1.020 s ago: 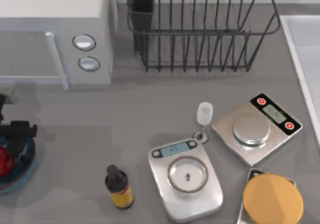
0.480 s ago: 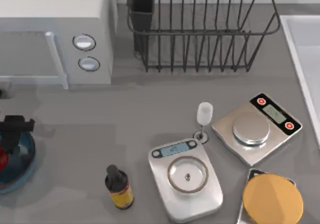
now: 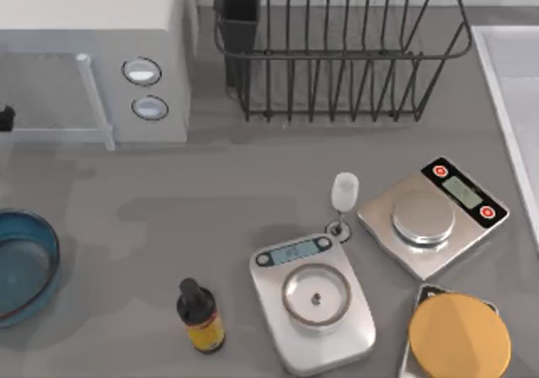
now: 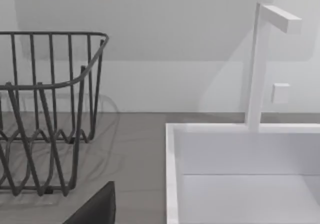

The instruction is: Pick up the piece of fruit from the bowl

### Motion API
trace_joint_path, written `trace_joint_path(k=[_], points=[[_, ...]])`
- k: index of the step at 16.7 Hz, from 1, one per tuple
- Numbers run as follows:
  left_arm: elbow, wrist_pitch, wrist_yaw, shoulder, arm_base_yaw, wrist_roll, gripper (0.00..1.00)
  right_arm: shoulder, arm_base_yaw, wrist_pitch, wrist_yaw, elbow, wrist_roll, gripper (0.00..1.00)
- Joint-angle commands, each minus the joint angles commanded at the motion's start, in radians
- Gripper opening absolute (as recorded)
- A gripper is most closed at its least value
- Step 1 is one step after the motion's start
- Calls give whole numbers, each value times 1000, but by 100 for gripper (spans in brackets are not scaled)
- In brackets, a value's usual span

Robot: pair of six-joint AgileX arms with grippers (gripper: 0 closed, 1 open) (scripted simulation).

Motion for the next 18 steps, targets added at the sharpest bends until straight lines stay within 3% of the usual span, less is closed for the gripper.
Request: trace_joint_path(k=[8,18], points=[[458,-441,0,3,-33,-13,0,0,0,0,0,0,0,100],[528,-480,1,42,-76,-49,0,0,0,0,0,0,0,100]])
